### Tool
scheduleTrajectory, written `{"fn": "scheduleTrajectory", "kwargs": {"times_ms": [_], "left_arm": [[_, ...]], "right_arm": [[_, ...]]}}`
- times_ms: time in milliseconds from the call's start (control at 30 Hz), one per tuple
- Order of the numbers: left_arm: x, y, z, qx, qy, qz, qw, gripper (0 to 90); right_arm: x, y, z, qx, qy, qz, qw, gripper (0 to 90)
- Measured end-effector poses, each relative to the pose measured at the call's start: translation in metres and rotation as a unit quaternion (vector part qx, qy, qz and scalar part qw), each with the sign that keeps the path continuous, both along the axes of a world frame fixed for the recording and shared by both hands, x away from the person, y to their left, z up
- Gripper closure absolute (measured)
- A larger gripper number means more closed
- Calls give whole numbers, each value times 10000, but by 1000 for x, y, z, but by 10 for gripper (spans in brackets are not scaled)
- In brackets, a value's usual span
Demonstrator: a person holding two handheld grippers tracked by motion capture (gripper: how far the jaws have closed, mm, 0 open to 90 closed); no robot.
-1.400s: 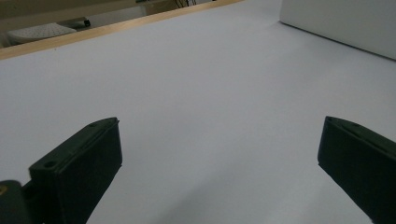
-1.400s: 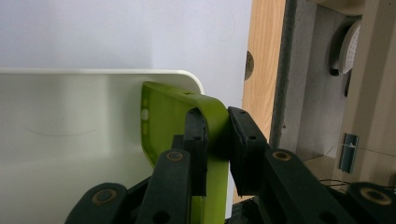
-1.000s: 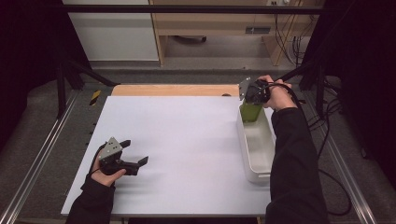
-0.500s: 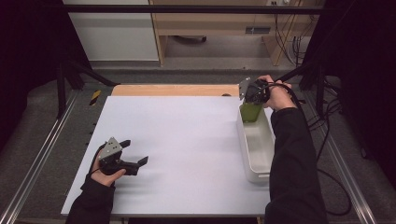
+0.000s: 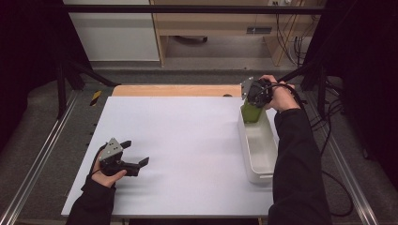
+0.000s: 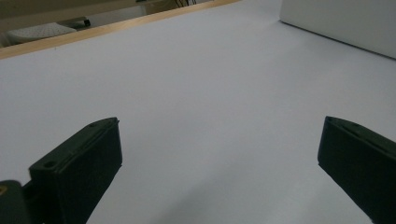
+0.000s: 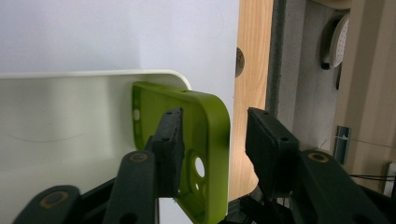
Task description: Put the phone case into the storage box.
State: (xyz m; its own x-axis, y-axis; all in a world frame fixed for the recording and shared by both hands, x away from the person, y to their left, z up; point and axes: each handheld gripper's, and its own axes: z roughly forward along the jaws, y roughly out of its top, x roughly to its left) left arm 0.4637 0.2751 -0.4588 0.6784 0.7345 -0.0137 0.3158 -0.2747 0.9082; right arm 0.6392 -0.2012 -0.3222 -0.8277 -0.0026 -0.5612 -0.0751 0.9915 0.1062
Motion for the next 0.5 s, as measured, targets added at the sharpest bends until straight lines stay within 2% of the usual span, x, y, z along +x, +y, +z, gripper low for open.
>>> {"fn": "scheduleTrajectory", "kwargs": {"times_ms": [233,433,500], "left_arm": [[0,0,0,3,-5,2,10000,0],[0,0,0,7,-7,-2,10000,0],[0,0,0,2,-5,0,10000,0]], "right_arm": [[-6,0,5,231,111,-72,9996,422],[-13,-2,13,660,111,-240,9975,339],[-15,-2,17,825,50,-255,9963,321]]}}
